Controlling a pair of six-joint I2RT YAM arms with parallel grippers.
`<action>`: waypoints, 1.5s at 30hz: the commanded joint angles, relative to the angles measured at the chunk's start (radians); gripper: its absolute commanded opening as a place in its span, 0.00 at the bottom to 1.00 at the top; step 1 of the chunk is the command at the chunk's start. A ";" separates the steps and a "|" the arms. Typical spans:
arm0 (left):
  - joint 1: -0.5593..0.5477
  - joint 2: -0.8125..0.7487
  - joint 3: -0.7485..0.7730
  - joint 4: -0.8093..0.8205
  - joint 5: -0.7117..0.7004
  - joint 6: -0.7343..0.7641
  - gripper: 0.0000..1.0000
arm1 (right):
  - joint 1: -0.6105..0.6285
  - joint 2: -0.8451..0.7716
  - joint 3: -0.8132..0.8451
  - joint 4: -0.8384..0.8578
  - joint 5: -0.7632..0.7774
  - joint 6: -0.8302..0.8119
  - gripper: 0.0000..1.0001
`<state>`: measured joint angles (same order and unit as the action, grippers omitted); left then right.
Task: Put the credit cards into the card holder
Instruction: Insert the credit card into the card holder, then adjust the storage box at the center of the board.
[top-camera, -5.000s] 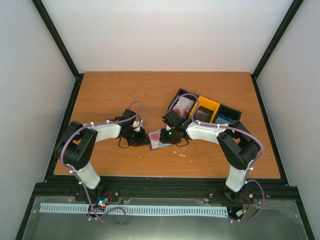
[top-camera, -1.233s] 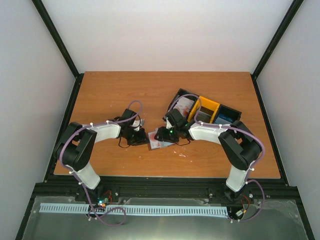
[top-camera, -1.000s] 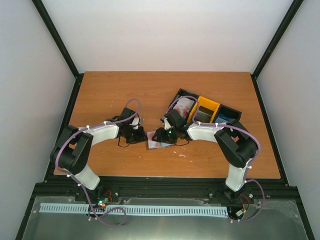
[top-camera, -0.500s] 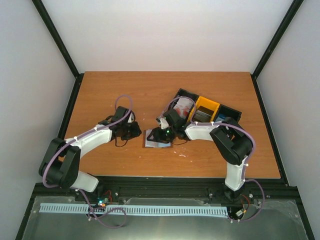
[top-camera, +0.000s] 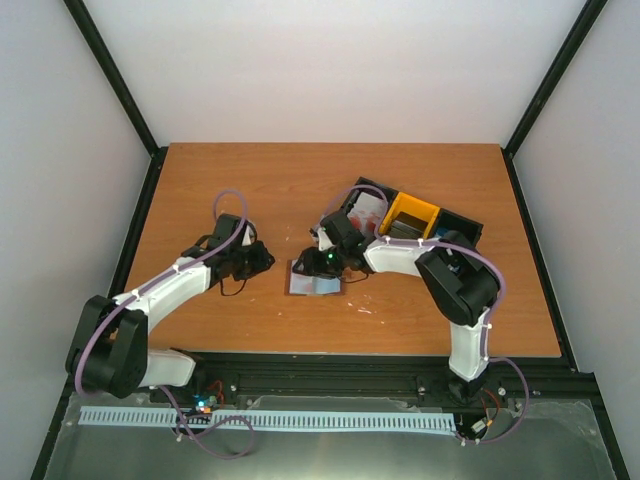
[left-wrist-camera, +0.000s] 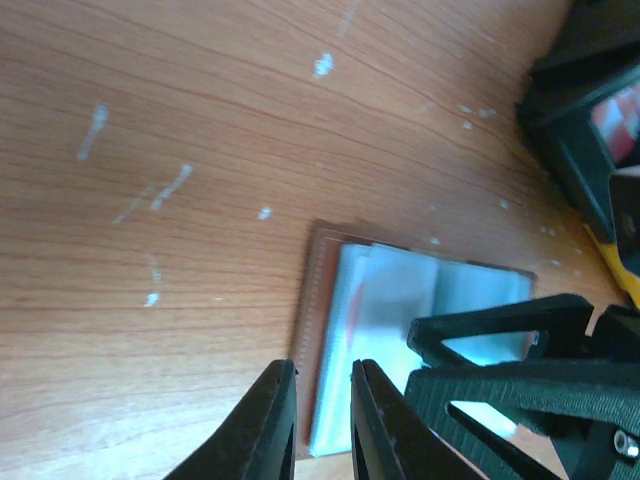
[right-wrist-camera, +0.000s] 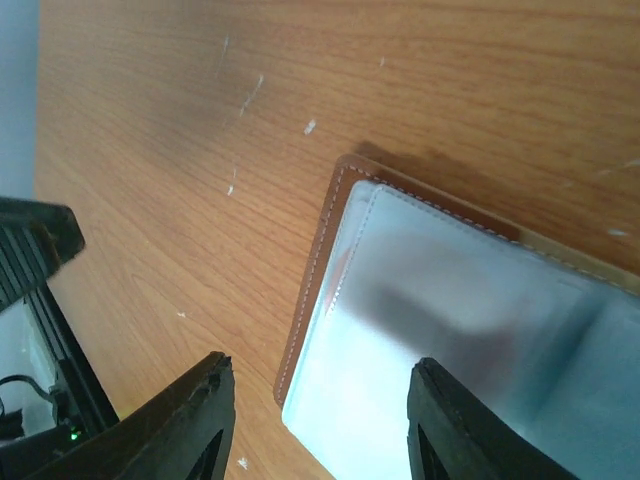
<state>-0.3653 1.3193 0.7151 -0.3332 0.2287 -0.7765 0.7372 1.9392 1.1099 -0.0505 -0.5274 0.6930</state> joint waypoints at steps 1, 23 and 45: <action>0.004 0.001 -0.006 0.083 0.123 0.070 0.18 | -0.003 -0.098 0.019 -0.044 0.106 -0.003 0.47; 0.003 0.014 0.077 0.138 0.318 0.241 0.40 | -0.260 -0.274 0.280 -0.763 0.183 -0.734 0.45; 0.003 -0.023 0.197 0.238 0.394 0.491 0.61 | -0.679 -0.491 0.082 -0.857 0.404 -1.353 0.44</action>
<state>-0.3653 1.3571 0.8982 -0.1665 0.6209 -0.3859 0.0883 1.4075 1.2179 -0.8341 -0.1711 -0.5240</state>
